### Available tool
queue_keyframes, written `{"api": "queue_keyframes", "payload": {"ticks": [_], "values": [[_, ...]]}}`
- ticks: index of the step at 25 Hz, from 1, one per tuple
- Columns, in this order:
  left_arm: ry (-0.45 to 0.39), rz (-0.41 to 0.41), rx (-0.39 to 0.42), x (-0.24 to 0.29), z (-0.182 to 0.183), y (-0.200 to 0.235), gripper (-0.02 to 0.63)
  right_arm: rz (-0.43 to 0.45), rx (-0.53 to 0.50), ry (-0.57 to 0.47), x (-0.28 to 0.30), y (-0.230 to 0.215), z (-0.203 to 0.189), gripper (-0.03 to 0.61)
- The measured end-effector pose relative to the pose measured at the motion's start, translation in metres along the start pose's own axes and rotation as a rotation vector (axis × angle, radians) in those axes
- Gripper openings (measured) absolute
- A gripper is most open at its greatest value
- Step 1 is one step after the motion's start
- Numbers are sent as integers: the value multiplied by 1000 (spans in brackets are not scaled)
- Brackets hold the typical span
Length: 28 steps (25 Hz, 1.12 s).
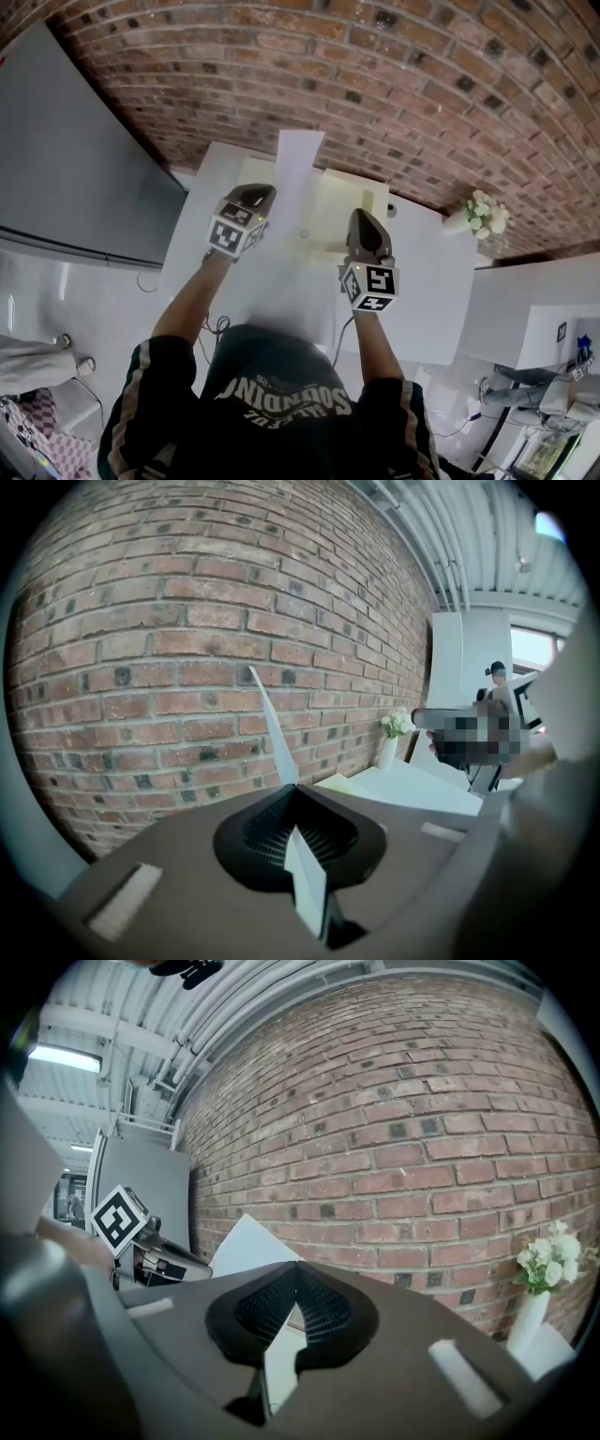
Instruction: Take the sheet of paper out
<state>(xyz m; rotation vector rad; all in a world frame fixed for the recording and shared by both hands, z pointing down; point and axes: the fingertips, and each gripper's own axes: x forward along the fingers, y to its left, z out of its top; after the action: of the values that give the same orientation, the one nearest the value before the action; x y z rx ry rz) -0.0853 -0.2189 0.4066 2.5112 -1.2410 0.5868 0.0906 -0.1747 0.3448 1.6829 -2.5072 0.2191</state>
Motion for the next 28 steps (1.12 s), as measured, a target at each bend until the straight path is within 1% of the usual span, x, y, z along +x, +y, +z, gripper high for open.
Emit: {"api": "queue_keyframes", "payload": {"ticks": [9,28], "values": [[-14,-18,16,5,12,-9,11,6,-19,8,2,-4,2,-2],[10,-41,13,19,5,-17,11,0,-15,26,5,-13,-5,-2]]}}
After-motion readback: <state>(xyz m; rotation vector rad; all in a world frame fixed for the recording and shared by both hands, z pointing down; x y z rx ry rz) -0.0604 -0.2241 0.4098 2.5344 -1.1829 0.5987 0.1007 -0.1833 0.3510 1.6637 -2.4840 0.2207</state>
